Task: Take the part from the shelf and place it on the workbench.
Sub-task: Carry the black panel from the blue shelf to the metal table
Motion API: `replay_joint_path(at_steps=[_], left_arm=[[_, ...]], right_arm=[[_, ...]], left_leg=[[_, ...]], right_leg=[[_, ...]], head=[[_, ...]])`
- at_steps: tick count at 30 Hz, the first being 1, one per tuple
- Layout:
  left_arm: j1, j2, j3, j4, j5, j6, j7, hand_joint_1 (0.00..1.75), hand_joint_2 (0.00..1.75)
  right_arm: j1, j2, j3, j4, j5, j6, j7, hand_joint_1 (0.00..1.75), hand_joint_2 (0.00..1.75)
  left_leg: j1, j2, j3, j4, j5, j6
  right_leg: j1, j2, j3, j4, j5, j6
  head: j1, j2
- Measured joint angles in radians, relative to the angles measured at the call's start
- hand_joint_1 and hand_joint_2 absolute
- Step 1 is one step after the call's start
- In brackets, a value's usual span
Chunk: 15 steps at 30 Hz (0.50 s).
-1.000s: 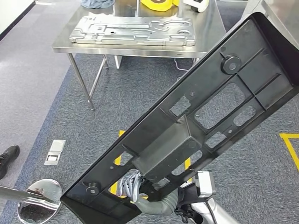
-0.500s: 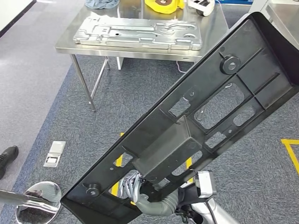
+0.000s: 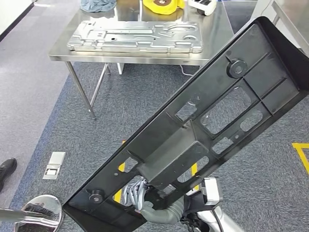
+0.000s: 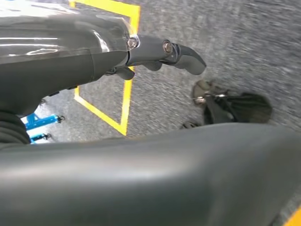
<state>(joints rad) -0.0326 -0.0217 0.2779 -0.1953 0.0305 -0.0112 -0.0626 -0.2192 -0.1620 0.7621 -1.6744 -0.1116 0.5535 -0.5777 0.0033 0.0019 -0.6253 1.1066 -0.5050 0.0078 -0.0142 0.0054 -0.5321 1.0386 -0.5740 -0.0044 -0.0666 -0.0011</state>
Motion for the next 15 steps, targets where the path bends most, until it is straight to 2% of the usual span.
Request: replay_joint_path(at_steps=[1, 3, 5, 6, 7, 9, 10, 11, 12, 14, 15], left_arm=[[-0.001, 0.000, 0.000, 0.000, -0.001, -0.001, 0.000, 0.00, 1.75], [-0.002, 0.001, 0.000, 0.000, -0.002, -0.001, 0.002, 0.00, 1.75], [-0.002, 0.002, 0.000, 0.000, -0.003, 0.000, 0.003, 0.00, 1.75], [-0.002, 0.002, 0.000, 0.000, -0.004, 0.000, 0.003, 0.00, 1.75], [-0.002, 0.002, 0.001, 0.000, -0.005, 0.000, 0.003, 0.00, 1.75], [-0.004, 0.003, 0.001, 0.000, -0.006, -0.001, 0.003, 0.00, 1.75], [-0.004, 0.003, 0.001, 0.000, -0.006, -0.002, 0.003, 0.00, 1.75], [-0.003, 0.003, 0.001, 0.000, -0.007, -0.003, 0.003, 0.00, 1.75], [-0.002, 0.003, 0.001, 0.000, -0.007, -0.005, 0.003, 0.00, 1.75], [0.000, 0.003, 0.001, 0.000, -0.007, -0.006, 0.003, 0.00, 1.75], [-0.001, 0.004, 0.001, 0.000, -0.007, -0.007, 0.003, 0.00, 1.75]], right_arm=[[-0.004, 0.004, 0.000, 0.003, -0.002, 0.000, 0.000, 1.75, 1.75], [-0.011, 0.011, -0.002, 0.008, -0.007, 0.002, 0.000, 1.75, 1.75], [-0.015, 0.019, -0.007, 0.012, -0.012, 0.003, 0.000, 1.75, 1.75], [-0.019, 0.022, -0.009, 0.014, -0.013, 0.004, 0.000, 1.75, 1.75], [-0.022, 0.024, -0.011, 0.017, -0.014, 0.005, 0.000, 1.75, 1.75], [-0.024, 0.026, -0.013, 0.023, -0.014, 0.006, 0.000, 1.75, 1.75], [-0.023, 0.026, -0.014, 0.027, -0.014, 0.007, 0.000, 1.75, 1.75], [-0.022, 0.026, -0.015, 0.029, -0.014, 0.007, 0.000, 1.75, 1.75], [-0.021, 0.026, -0.016, 0.031, -0.013, 0.006, 0.000, 1.75, 1.75], [-0.017, 0.026, -0.017, 0.031, -0.010, 0.003, 0.000, 1.75, 1.75], [-0.014, 0.026, -0.017, 0.031, -0.008, 0.001, 0.000, 1.75, 1.75]], left_leg=[[-0.004, -0.001, 0.011, -0.028, 0.008, 0.007], [-0.009, -0.001, 0.017, -0.044, -0.004, 0.014], [-0.003, -0.001, 0.027, -0.060, -0.009, 0.019], [0.001, 0.000, 0.034, -0.067, -0.009, 0.022], [0.003, 0.000, 0.041, -0.073, -0.010, 0.025], [0.004, 0.000, 0.051, -0.075, -0.017, 0.030], [0.004, 0.000, 0.056, -0.075, -0.022, 0.031], [0.005, 0.000, 0.062, -0.075, -0.027, 0.030], [0.006, 0.000, 0.070, -0.074, -0.033, 0.028], [0.008, -0.001, 0.089, -0.074, -0.049, 0.019], [0.007, -0.001, 0.095, -0.073, -0.056, 0.013]], right_leg=[[0.000, 0.000, 0.002, 0.000, -0.004, 0.004], [-0.001, 0.000, 0.001, -0.002, -0.008, 0.014], [-0.001, -0.003, 0.002, 0.003, -0.018, 0.024], [0.000, -0.003, -0.007, 0.025, -0.031, 0.029], [-0.001, -0.003, -0.028, 0.067, -0.050, 0.032], [-0.002, -0.003, -0.099, 0.187, -0.089, 0.038], [-0.003, -0.003, -0.131, 0.233, -0.095, 0.040], [-0.003, -0.003, -0.149, 0.248, -0.082, 0.041], [-0.003, -0.003, -0.148, 0.226, -0.051, 0.043], [-0.003, -0.005, -0.111, 0.117, 0.030, 0.043], [-0.001, -0.006, -0.091, 0.067, 0.053, 0.040]], head=[[0.000, 0.000], [0.000, 0.000], [0.000, 0.000], [0.000, 0.000], [0.001, 0.000], [0.002, 0.000], [0.002, 0.000], [0.002, 0.000], [0.002, 0.000], [0.002, 0.000], [0.002, 0.000]])
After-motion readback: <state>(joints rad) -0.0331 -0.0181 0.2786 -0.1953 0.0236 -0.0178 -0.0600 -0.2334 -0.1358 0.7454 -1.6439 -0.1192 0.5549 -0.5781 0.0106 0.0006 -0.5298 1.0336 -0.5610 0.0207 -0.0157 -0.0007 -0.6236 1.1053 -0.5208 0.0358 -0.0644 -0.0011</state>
